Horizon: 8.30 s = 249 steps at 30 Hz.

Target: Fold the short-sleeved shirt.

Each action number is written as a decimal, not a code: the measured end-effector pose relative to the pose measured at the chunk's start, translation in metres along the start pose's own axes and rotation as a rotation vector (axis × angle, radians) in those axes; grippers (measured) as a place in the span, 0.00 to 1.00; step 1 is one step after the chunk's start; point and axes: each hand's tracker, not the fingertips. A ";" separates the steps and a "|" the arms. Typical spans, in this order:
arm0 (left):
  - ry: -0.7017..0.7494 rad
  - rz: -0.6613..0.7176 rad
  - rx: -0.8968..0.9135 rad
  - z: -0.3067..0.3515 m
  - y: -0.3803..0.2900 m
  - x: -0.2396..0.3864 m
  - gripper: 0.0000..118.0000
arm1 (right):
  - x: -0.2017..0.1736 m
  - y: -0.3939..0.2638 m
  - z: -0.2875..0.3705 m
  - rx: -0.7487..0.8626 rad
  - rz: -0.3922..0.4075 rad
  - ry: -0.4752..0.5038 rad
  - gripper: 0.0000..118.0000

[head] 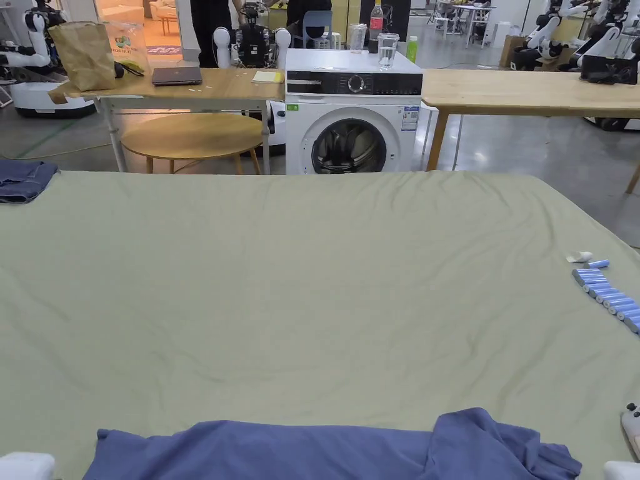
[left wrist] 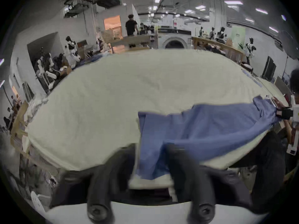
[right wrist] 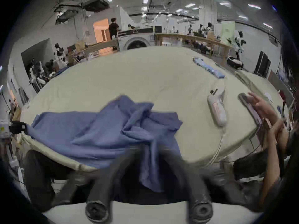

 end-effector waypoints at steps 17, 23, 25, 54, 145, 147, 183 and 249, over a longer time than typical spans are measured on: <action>-0.049 -0.109 0.253 -0.048 0.078 0.118 0.00 | -0.149 0.050 -0.002 0.416 0.083 0.050 0.00; -0.058 0.028 0.261 -0.034 0.069 0.070 0.00 | -0.146 0.053 0.005 0.401 0.090 0.067 0.00; -0.093 0.122 0.252 -0.023 0.058 0.041 0.57 | -0.150 0.048 0.008 0.401 0.094 0.071 0.00; -0.379 0.819 0.107 -0.121 -0.045 -0.141 0.02 | -0.197 0.063 0.005 0.327 0.082 0.116 0.00; -0.399 0.253 0.305 -0.054 0.037 0.004 0.05 | -0.154 0.051 -0.008 0.223 0.150 0.181 0.00; -0.428 0.049 0.354 -0.039 0.056 0.059 0.05 | -0.148 0.049 -0.008 0.220 0.142 0.172 0.00; -0.811 -0.013 -0.183 -0.114 -0.020 0.278 0.04 | -0.079 0.030 -0.003 0.086 0.050 0.262 0.00; 0.084 0.243 0.186 -0.012 0.091 -0.275 0.00 | -0.225 0.071 -0.028 0.057 0.215 0.370 0.00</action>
